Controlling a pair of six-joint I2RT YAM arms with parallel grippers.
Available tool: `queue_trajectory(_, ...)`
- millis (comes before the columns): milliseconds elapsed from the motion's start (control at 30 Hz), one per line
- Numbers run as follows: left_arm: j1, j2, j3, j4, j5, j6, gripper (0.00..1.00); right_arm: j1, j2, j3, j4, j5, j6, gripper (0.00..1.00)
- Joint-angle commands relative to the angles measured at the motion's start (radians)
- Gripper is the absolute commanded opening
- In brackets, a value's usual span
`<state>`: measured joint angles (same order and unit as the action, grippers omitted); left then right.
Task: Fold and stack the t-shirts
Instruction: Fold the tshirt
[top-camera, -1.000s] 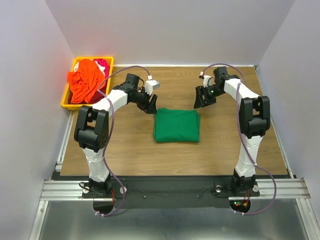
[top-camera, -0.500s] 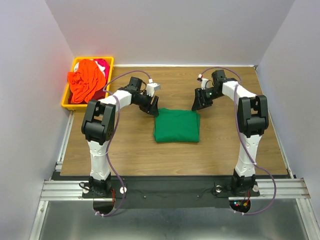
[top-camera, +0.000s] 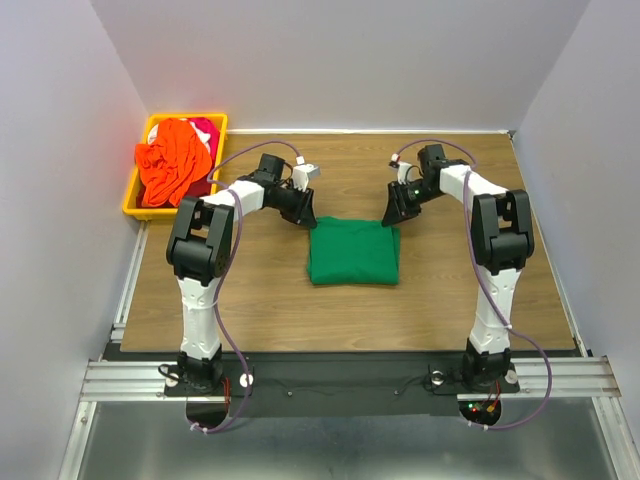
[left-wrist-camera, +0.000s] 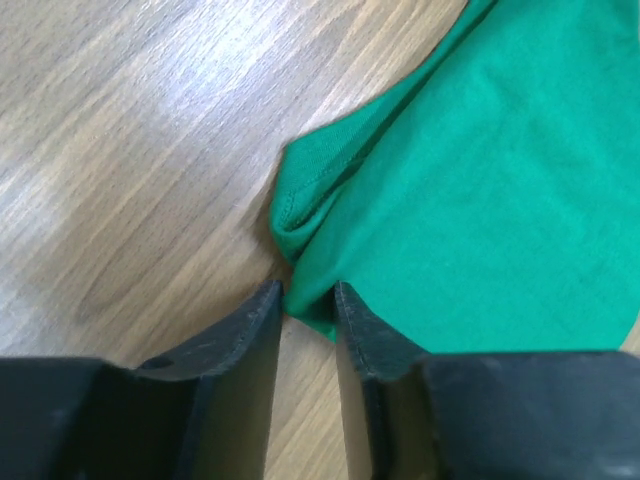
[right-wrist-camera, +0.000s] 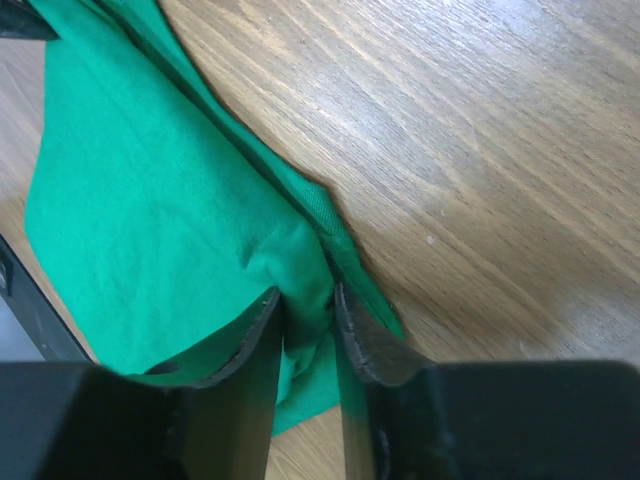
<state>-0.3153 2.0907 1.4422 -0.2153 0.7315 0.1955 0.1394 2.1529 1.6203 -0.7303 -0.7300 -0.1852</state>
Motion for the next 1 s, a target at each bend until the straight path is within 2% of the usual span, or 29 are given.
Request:
queue_trajectory(0, 0.01, -0.026, 0.026, 0.045, 0.049, -0.014, 0.29, 0.008, -0.062, -0.005, 0.025, -0.034, 0.004, 0.29)
queue_trajectory(100, 0.012, -0.041, 0.02, 0.051, 0.062, -0.018, 0.08, 0.008, -0.088, -0.016, 0.025, -0.042, 0.01, 0.23)
queue_trajectory(167, 0.012, -0.055, 0.008, 0.053, 0.071, -0.016, 0.01, 0.008, -0.108, -0.026, 0.025, -0.046, 0.016, 0.2)
queue_trajectory(200, 0.012, -0.072, 0.004, 0.056, 0.071, -0.019, 0.0, 0.006, -0.129, -0.031, 0.023, -0.048, 0.02, 0.07)
queue_trajectory(233, 0.012, -0.081, 0.0, 0.057, 0.078, -0.018, 0.0, 0.008, -0.14, -0.036, 0.023, -0.045, 0.026, 0.01)
queue_trajectory(633, 0.009, -0.244, -0.063, 0.041, 0.14, -0.018, 0.0, 0.008, -0.376, -0.197, 0.005, -0.029, 0.056, 0.01)
queue_trajectory(767, 0.002, -0.219, -0.031, 0.024, 0.148, -0.016, 0.0, 0.003, -0.401, -0.226, 0.005, 0.026, 0.029, 0.01)
queue_trajectory(967, -0.01, -0.136, 0.047, 0.007, 0.132, -0.007, 0.0, -0.026, -0.34, -0.204, 0.009, 0.066, -0.01, 0.0)
